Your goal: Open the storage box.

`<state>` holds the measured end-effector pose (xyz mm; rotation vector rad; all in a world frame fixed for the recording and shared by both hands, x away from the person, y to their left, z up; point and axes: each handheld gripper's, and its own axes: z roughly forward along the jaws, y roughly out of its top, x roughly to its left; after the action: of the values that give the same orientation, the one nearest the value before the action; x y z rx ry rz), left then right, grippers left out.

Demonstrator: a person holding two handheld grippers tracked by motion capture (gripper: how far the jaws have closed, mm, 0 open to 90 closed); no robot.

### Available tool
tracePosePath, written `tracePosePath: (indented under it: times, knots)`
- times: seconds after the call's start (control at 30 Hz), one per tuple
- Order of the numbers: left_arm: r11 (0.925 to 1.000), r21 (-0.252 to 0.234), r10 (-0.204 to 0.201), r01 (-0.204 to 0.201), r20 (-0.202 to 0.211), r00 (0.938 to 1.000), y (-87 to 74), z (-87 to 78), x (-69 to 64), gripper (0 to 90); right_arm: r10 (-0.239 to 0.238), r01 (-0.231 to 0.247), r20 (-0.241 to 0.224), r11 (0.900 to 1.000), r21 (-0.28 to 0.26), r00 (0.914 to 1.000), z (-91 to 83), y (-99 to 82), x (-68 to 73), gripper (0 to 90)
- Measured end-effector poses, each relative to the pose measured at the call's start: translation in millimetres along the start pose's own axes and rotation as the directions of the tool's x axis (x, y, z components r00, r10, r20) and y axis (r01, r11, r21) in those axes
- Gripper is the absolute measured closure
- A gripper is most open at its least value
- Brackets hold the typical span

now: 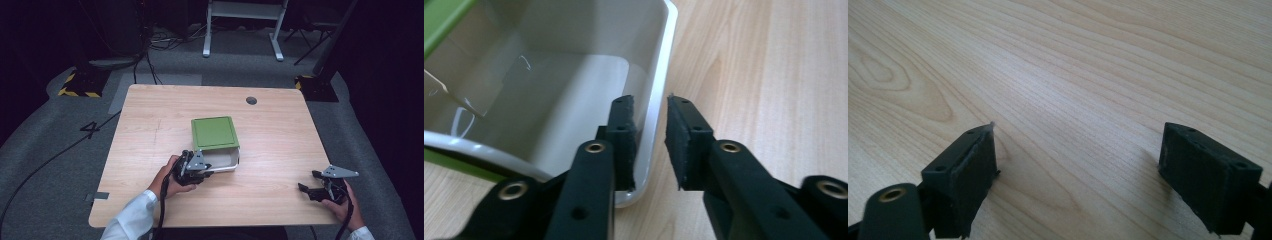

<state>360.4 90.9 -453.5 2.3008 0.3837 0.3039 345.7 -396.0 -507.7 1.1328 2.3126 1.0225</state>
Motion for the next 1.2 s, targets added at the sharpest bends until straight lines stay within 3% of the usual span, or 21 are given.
tracePosePath:
  times: [0.23,0.5,0.83,1.0,1.13,1.2]
  knots:
    - [0.9997,-0.021,0.016,-0.015,0.044,0.9989,1.7,-3.3,-5.2,78.9,0.0,0.0,0.0,1.0,0.0,1.0,0.0,0.0,0.0,15.5]
    - [0.9995,-0.03,-0.009,0.011,0.083,0.9965,-0.6,-8.3,-18.0,80.4,0.0,0.0,0.0,1.0,0.0,1.0,0.0,0.0,0.0,15.5]
    - [0.9998,-0.018,0.003,-0.001,0.119,0.9929,-1.5,-10.0,-35.3,80.0,0.0,0.0,0.0,1.0,0.0,1.0,0.0,0.0,0.0,15.5]
    - [0.9994,0.014,0.029,-0.031,0.124,0.9919,-0.6,-4.9,-47.0,79.2,0.0,0.0,0.0,1.0,0.0,1.0,0.0,0.0,0.0,15.5]
    - [0.9993,-0.034,0.021,-0.016,0.132,0.9911,3.5,-9.2,-48.2,73.1,0.0,0.0,0.0,1.0,0.0,1.0,0.0,0.0,0.1,15.5]
    - [0.9985,-0.053,0.021,-0.016,0.113,0.9933,5.3,-11.1,-49.2,67.9,0.0,0.0,0.0,1.0,0.0,1.0,0.0,0.0,0.1,15.5]
